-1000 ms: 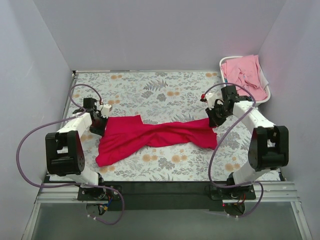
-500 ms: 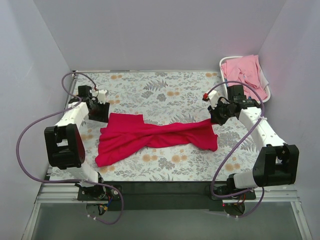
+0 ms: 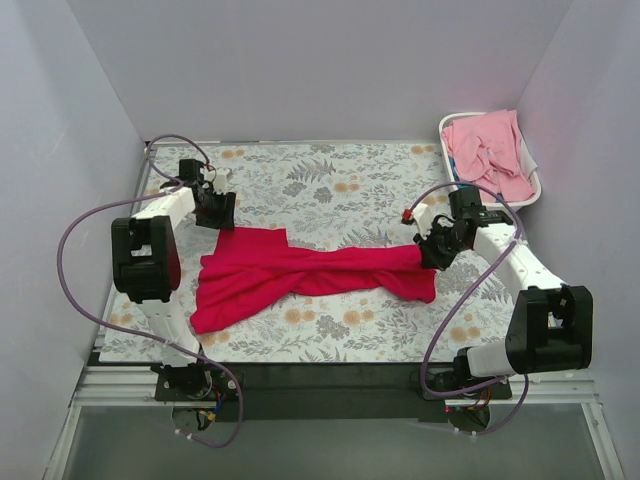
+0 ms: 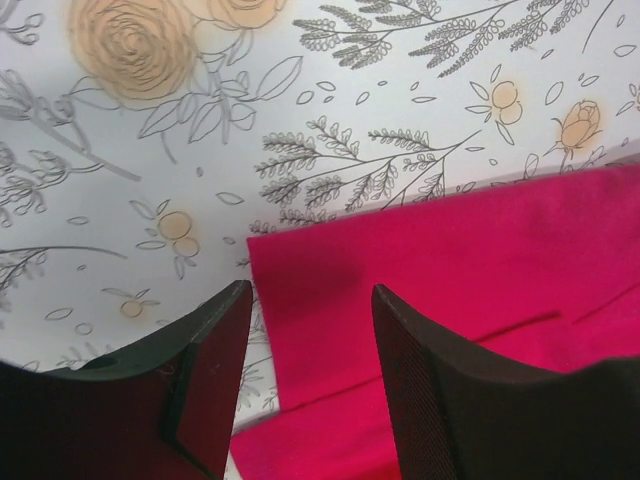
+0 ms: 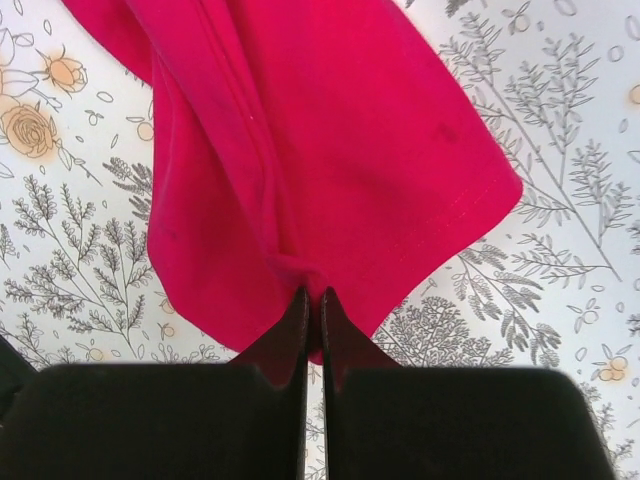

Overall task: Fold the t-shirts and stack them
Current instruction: Flatten the tshirt out

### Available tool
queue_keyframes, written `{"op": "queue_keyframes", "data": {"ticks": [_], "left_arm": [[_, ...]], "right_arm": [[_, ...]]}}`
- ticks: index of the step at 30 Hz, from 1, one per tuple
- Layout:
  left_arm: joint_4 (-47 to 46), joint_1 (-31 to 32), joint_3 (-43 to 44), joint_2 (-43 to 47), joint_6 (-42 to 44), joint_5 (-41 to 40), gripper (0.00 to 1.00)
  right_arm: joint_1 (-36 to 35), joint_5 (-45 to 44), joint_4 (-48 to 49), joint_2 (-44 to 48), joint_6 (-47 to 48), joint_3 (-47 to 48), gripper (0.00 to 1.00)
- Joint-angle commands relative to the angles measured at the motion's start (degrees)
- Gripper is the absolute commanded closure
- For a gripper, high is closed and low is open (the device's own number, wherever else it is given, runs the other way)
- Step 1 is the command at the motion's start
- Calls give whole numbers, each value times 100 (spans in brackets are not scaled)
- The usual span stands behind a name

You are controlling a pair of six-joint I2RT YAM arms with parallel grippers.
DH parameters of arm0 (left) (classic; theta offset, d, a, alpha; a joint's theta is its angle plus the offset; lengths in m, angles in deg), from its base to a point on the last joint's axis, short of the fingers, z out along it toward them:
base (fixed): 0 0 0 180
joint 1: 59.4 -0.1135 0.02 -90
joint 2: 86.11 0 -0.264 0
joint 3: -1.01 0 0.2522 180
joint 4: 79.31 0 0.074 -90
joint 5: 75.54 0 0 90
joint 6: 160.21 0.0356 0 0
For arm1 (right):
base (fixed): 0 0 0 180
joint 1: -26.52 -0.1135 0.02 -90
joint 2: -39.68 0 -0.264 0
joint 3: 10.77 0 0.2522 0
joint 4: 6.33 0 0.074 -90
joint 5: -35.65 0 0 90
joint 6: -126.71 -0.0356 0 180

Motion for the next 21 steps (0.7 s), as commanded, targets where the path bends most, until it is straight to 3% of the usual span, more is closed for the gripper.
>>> {"op": "queue_keyframes", "data": {"ticks": [1, 6, 7, 8, 9, 11, 13, 15, 21], "left_arm": [[-455, 165, -164, 117, -14, -487, 50], [-623, 577, -261, -68, 21, -1007, 50], [-623, 595, -253, -85, 13, -1060, 52], [-623, 604, -270, -120, 13, -1113, 63], [-623, 604, -270, -129, -5, -1157, 69], [-623, 604, -279, -147, -5, -1245, 86], [-623, 604, -340, -104, 30, -1280, 95], [-614, 604, -358, -86, 48, -1307, 100], [-535, 595, -279, -94, 13, -1219, 100]], "right_arm": [[-35, -55, -127, 168, 270, -178, 99], [-158, -222, -127, 63, 315, -398, 99], [-167, -213, -135, 36, 306, -380, 99], [-159, -204, -127, 18, 280, -345, 97], [-158, -178, -153, -16, 236, -249, 77], [-167, -108, -206, -43, 122, -91, 59], [-132, -29, -284, -52, 51, 138, 50], [-88, 15, -381, -113, 42, 322, 47], [-62, 147, -943, -386, 340, 595, 44]]}}
